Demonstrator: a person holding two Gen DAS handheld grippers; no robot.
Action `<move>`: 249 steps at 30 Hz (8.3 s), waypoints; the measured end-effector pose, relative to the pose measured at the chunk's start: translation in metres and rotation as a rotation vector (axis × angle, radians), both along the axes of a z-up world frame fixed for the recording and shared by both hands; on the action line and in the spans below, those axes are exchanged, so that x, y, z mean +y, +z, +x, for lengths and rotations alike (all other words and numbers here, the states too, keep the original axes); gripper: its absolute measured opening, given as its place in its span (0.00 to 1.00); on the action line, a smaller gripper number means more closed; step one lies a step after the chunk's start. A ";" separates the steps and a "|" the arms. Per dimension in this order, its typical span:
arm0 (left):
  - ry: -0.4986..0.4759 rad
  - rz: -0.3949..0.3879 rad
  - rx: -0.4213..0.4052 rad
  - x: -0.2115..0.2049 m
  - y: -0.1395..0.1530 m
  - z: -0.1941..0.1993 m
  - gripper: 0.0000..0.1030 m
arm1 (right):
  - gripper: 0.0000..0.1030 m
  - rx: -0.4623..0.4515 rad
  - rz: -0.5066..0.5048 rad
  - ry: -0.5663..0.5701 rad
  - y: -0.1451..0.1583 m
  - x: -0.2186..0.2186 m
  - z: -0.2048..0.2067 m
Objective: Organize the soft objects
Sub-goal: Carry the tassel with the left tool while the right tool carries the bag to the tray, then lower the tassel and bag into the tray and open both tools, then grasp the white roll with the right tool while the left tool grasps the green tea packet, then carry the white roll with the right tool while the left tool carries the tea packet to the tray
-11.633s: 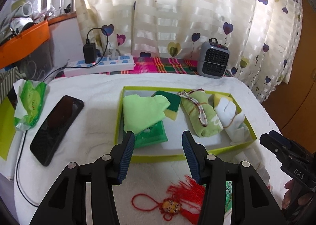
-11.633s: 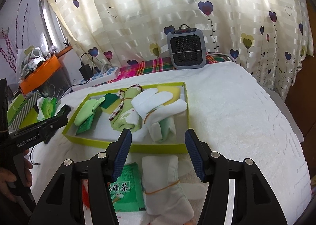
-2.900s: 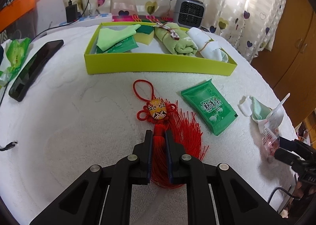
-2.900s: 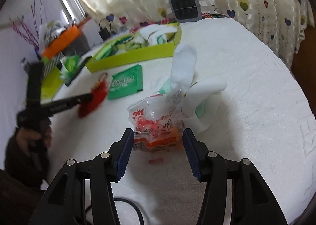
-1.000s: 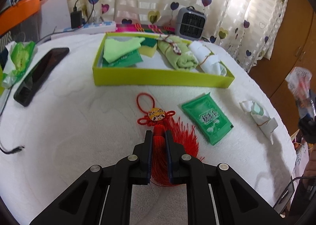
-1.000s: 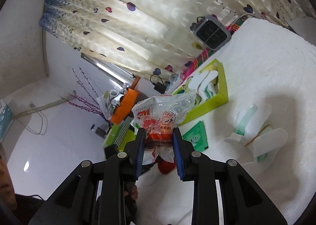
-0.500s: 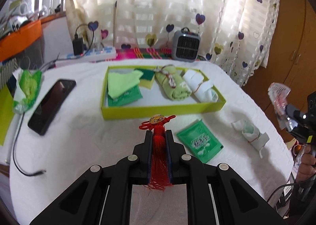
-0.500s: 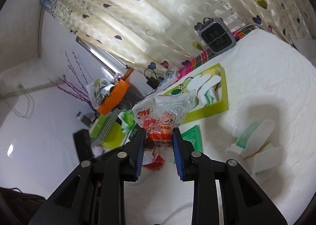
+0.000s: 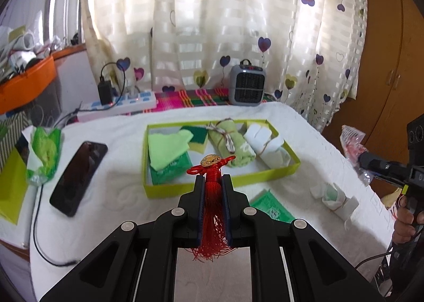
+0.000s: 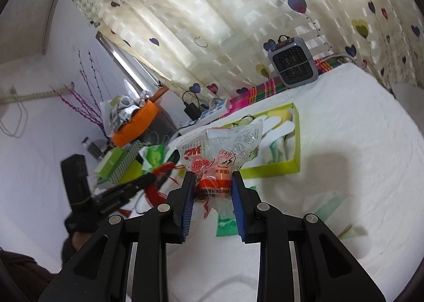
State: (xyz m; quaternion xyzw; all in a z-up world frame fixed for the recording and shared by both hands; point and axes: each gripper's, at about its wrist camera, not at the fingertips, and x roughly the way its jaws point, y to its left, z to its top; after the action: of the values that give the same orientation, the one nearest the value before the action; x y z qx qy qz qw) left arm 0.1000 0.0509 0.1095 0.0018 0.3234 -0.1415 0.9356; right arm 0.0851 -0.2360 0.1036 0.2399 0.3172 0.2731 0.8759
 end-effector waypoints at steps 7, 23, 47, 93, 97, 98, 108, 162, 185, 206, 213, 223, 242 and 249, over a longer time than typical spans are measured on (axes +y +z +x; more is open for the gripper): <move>-0.006 0.009 -0.050 -0.001 0.020 0.017 0.11 | 0.27 -0.009 -0.052 0.002 0.005 0.011 0.016; -0.034 0.012 -0.083 -0.015 0.034 0.070 0.11 | 0.27 -0.012 -0.209 -0.046 0.007 0.023 0.067; -0.038 0.044 0.047 -0.040 -0.031 0.153 0.11 | 0.28 0.063 -0.492 0.002 -0.034 0.077 0.158; -0.008 0.060 0.123 -0.043 -0.065 0.156 0.44 | 0.61 0.060 -0.547 -0.055 -0.046 0.086 0.157; -0.011 0.059 0.107 -0.044 -0.059 0.149 0.44 | 0.62 0.048 -0.545 -0.058 -0.042 0.087 0.151; -0.014 0.059 0.104 -0.044 -0.058 0.148 0.44 | 0.62 0.044 -0.546 -0.059 -0.042 0.087 0.149; -0.016 0.061 0.075 -0.046 -0.043 0.127 0.45 | 0.62 0.011 -0.543 -0.087 -0.030 0.084 0.129; -0.100 -0.106 0.282 -0.057 -0.098 0.031 0.54 | 0.70 0.165 -0.456 -0.186 -0.079 -0.024 -0.014; -0.082 -0.052 0.314 -0.092 -0.105 0.031 0.62 | 0.55 0.181 -0.562 -0.146 -0.085 -0.018 -0.013; -0.029 0.142 0.281 -0.117 -0.109 0.025 0.62 | 0.34 0.173 -0.567 -0.164 -0.085 -0.022 -0.016; 0.001 0.135 0.265 -0.111 -0.107 0.023 0.42 | 0.34 0.173 -0.570 -0.164 -0.085 -0.022 -0.016; 0.023 0.093 0.238 -0.102 -0.103 0.021 0.15 | 0.34 0.174 -0.581 -0.165 -0.085 -0.021 -0.016; 0.016 0.022 0.192 -0.091 -0.092 0.015 0.09 | 0.31 0.169 -0.584 -0.174 -0.084 -0.021 -0.017; 0.010 0.005 0.175 -0.086 -0.086 0.011 0.09 | 0.26 0.141 -0.588 -0.184 -0.075 -0.014 -0.019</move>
State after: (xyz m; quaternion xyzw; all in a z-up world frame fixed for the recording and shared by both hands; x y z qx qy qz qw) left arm 0.1111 -0.0350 0.0236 -0.0097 0.4045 -0.1357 0.9044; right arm 0.0657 -0.2499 0.0283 0.0223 0.4194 0.0721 0.9047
